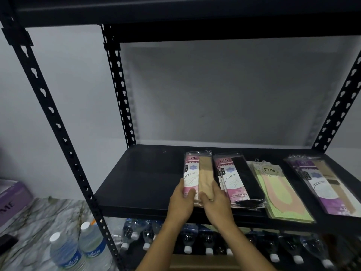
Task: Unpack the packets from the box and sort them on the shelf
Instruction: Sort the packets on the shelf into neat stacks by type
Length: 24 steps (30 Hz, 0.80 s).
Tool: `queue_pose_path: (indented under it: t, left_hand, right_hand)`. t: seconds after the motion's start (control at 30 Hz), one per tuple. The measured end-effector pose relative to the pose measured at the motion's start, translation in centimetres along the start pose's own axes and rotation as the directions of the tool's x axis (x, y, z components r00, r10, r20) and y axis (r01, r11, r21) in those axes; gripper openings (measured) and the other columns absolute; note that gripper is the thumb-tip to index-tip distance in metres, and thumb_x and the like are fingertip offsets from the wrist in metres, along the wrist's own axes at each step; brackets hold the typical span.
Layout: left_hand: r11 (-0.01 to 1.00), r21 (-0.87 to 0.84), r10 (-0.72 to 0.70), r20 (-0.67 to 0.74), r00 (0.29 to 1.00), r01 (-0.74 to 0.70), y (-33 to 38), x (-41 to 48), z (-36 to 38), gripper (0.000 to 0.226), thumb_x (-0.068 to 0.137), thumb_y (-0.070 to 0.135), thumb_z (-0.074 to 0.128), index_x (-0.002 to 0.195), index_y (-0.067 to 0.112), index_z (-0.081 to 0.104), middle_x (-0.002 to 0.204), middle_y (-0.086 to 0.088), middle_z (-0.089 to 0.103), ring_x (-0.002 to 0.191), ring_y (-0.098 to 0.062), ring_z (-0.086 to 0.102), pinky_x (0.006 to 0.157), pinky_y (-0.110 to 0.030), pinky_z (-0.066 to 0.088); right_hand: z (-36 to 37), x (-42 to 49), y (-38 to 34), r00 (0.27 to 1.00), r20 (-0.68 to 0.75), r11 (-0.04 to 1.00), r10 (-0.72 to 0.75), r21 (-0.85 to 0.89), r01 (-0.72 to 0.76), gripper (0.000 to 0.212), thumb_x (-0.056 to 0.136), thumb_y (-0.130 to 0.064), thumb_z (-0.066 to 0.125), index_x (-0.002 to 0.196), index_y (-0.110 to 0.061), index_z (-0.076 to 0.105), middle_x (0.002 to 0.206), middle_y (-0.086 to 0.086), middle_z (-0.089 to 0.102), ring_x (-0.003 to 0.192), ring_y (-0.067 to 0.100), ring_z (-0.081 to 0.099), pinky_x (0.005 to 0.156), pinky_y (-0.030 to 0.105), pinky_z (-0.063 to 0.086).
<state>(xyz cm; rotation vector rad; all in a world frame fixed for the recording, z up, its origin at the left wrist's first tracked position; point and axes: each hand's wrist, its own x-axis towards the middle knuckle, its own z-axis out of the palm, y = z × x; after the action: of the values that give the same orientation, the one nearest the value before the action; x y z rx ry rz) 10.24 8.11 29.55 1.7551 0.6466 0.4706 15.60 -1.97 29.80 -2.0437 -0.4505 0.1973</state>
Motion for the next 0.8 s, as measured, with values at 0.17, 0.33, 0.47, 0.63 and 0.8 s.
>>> queue_pose_path:
  t: [0.17, 0.33, 0.47, 0.63, 0.8]
  left_hand:
    - [1.000, 0.018, 0.018, -0.011, 1.000, -0.018, -0.4, -0.1, -0.4, 0.050, 0.100, 0.016, 0.048, 0.148, 0.016, 0.035, 0.126, 0.010, 0.053, 0.102, -0.003, 0.051, 0.071, -0.005, 0.038]
    - [0.998, 0.055, 0.021, -0.063, 0.998, -0.017, -1.3, 0.5, -2.1, 0.045, 0.100, 0.018, 0.042, 0.144, 0.021, 0.042, 0.130, 0.002, 0.060, 0.107, -0.009, 0.060, 0.090, -0.025, 0.048]
    - [0.997, 0.075, 0.030, -0.098, 0.995, -0.022, -1.9, 1.1, -4.4, 0.038, 0.100, 0.014, 0.041, 0.137, 0.018, 0.049, 0.115, 0.006, 0.064, 0.095, -0.005, 0.062, 0.076, -0.015, 0.046]
    - [0.994, 0.102, 0.042, -0.117, 0.992, -0.030, -2.0, 2.5, -6.5, 0.033, 0.099, 0.011, 0.039, 0.125, 0.022, 0.055, 0.105, 0.006, 0.067, 0.088, 0.000, 0.062, 0.067, -0.008, 0.045]
    - [0.994, 0.109, 0.035, -0.138, 0.990, -0.019, -1.9, 4.4, -7.3, 0.029, 0.099, 0.012, 0.038, 0.120, 0.023, 0.056, 0.091, 0.016, 0.063, 0.081, 0.002, 0.060, 0.059, -0.005, 0.044]
  right_hand:
    - [0.6, 0.0, 0.0, 0.998, 0.041, 0.999, -0.037, 0.022, 0.036, 0.062, 0.094, -0.023, 0.053, 0.147, -0.009, 0.025, 0.150, 0.004, 0.035, 0.137, 0.018, 0.033, 0.102, 0.019, 0.026]
    - [2.3, 0.0, -0.8, 0.998, 0.042, 0.999, -0.042, 0.024, 0.041, 0.066, 0.092, -0.027, 0.055, 0.147, -0.009, 0.025, 0.152, 0.007, 0.033, 0.138, 0.020, 0.034, 0.113, 0.028, 0.028]
    - [4.5, 0.0, -2.0, 0.996, 0.069, 0.997, -0.059, 0.059, 0.055, 0.066, 0.092, -0.027, 0.054, 0.148, -0.011, 0.025, 0.152, 0.007, 0.033, 0.137, 0.020, 0.037, 0.113, 0.031, 0.032]
    - [6.6, 0.9, -3.5, 0.994, 0.093, 0.997, -0.051, 0.063, 0.046, 0.060, 0.094, -0.020, 0.052, 0.146, -0.006, 0.027, 0.150, 0.007, 0.036, 0.133, 0.018, 0.041, 0.097, 0.011, 0.031]
    - [7.4, 2.6, -4.6, 0.993, 0.092, 0.996, -0.077, 0.061, 0.072, 0.052, 0.093, -0.016, 0.052, 0.141, -0.006, 0.035, 0.142, 0.008, 0.046, 0.124, 0.019, 0.049, 0.079, 0.002, 0.028]
